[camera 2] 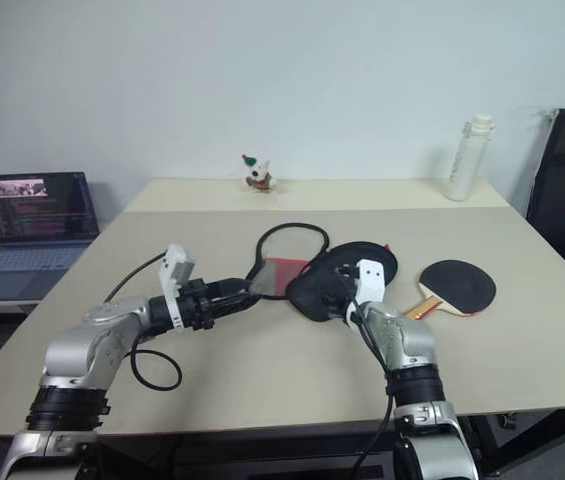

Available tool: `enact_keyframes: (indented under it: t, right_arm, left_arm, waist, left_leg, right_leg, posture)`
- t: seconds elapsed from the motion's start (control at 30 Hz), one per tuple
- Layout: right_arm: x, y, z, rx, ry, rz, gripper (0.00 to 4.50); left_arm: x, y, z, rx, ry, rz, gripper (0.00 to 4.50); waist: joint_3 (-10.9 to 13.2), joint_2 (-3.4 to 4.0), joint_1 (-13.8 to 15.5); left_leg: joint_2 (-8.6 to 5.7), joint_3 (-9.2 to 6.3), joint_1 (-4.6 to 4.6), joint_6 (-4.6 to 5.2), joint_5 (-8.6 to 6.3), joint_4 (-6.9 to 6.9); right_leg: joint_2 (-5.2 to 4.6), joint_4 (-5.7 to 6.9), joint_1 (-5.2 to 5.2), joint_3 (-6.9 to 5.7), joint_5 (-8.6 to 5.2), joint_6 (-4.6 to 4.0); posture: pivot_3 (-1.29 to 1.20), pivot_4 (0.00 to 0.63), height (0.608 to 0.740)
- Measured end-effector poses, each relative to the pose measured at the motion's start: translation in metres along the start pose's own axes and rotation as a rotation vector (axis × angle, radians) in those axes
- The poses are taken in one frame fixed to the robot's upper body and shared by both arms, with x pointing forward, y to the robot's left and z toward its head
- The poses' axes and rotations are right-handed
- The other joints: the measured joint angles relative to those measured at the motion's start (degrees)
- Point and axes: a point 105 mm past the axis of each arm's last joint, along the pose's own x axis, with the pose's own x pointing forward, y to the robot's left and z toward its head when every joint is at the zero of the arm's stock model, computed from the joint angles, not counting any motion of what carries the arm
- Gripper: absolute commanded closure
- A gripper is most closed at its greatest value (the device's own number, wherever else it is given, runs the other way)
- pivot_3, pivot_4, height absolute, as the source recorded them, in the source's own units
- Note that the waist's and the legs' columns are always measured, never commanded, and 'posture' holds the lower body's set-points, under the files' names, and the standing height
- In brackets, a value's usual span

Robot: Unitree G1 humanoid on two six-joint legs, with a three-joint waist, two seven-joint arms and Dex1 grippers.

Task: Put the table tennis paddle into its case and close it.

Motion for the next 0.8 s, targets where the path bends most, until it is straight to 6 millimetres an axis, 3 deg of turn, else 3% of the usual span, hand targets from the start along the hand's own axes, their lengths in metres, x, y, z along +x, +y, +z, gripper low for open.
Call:
enact_keyframes:
  t: [0.17, 0.33, 0.47, 0.67, 0.8]
  right_arm:
    - [0.002, 0.013, -0.006, 0.034, 0.024, 0.045, 1.25]
    - [0.001, 0.027, -0.017, 0.110, 0.077, 0.104, 3.12]
    - [-0.002, 0.030, -0.014, 0.132, 0.073, 0.122, 4.47]
    - [-0.014, 0.018, -0.009, 0.144, 0.076, 0.112, 4.47]
    - [-0.036, -0.003, -0.004, 0.089, 0.111, 0.113, 4.47]
  left_arm:
    - [0.000, 0.000, 0.000, 0.001, -0.001, 0.004, 1.66]
    - [0.000, 0.000, 0.000, 0.005, -0.003, 0.003, 1.66]
    - [0.003, -0.002, 0.000, 0.012, -0.007, -0.007, 1.66]
    - [0.009, -0.006, -0.004, 0.005, -0.003, -0.027, 1.66]
    - [0.009, -0.007, -0.003, 0.009, -0.005, -0.031, 1.66]
  waist:
    - [0.0, 0.00, -0.3]
    - [0.0, 0.01, -0.2]
    - [0.0, 0.01, 0.0]
    - [0.0, 0.01, 0.1]
    - [0.0, 0.02, 0.3]
  left_leg:
    - [0.03, 0.00, 0.00, 0.00, 0.00, -0.07]
    - [0.01, -0.01, -0.05, 0.00, 0.00, -0.08]
    - [-0.02, -0.01, -0.06, 0.00, 0.00, -0.07]
    - [-0.01, -0.01, -0.07, 0.00, 0.00, -0.07]
    - [-0.03, -0.01, -0.10, 0.00, -0.01, -0.07]
  right_leg:
    - [0.02, -0.02, -0.02, -0.01, 0.00, -0.01]
    - [0.01, -0.06, -0.02, -0.02, -0.01, -0.01]
    - [-0.02, -0.07, -0.02, -0.02, -0.01, -0.01]
    - [-0.02, -0.08, -0.03, -0.02, -0.01, -0.01]
    - [-0.03, -0.12, -0.03, -0.03, -0.01, 0.00]
  posture:
    - [0.00, 0.150, 0.740]
    - [0.00, 0.150, 0.740]
    - [0.00, 0.150, 0.740]
    - [0.00, 0.150, 0.740]
    - [0.00, 0.150, 0.740]
